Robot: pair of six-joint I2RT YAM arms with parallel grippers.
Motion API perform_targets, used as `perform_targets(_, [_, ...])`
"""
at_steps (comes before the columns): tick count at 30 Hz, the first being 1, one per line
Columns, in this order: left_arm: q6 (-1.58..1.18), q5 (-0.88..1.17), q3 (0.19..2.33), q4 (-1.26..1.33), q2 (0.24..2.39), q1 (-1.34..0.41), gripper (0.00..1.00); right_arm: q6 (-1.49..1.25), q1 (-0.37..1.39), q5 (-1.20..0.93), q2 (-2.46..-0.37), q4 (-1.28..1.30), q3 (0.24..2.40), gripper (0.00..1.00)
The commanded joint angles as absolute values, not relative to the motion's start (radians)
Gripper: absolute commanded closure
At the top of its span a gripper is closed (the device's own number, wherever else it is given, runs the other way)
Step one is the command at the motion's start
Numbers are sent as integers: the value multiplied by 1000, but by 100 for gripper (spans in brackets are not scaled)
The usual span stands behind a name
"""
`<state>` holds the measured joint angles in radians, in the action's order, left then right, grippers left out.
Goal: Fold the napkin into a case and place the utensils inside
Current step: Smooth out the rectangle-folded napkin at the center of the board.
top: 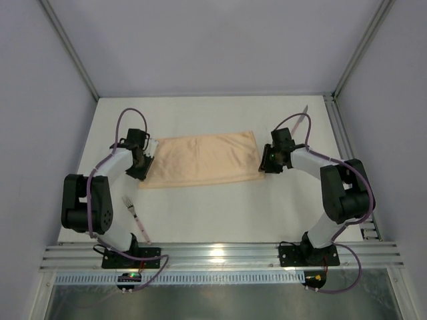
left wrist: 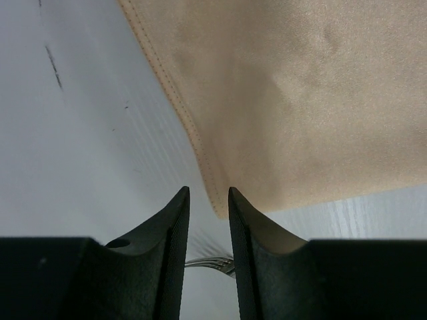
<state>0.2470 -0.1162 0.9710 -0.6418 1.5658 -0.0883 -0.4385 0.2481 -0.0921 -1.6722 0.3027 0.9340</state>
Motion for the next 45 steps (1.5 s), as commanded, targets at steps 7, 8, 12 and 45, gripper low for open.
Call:
perform_targets(7, [224,-87,936,-640,1603,-81,80,-423,268,-91,-1563,281,845,71])
perform_targets(8, [225,-87,928,-635,1601,-81,82,-425,278,-95,-1543,282,836,71])
perform_targets(12, [232,-101,913,-624,1598,-81,89,-436,291,-104,-1505,273,783,81])
perform_targets(45, [278,-34,1389,-546,1798,-25,81,-261,218,-77,-1942,360,1457,75])
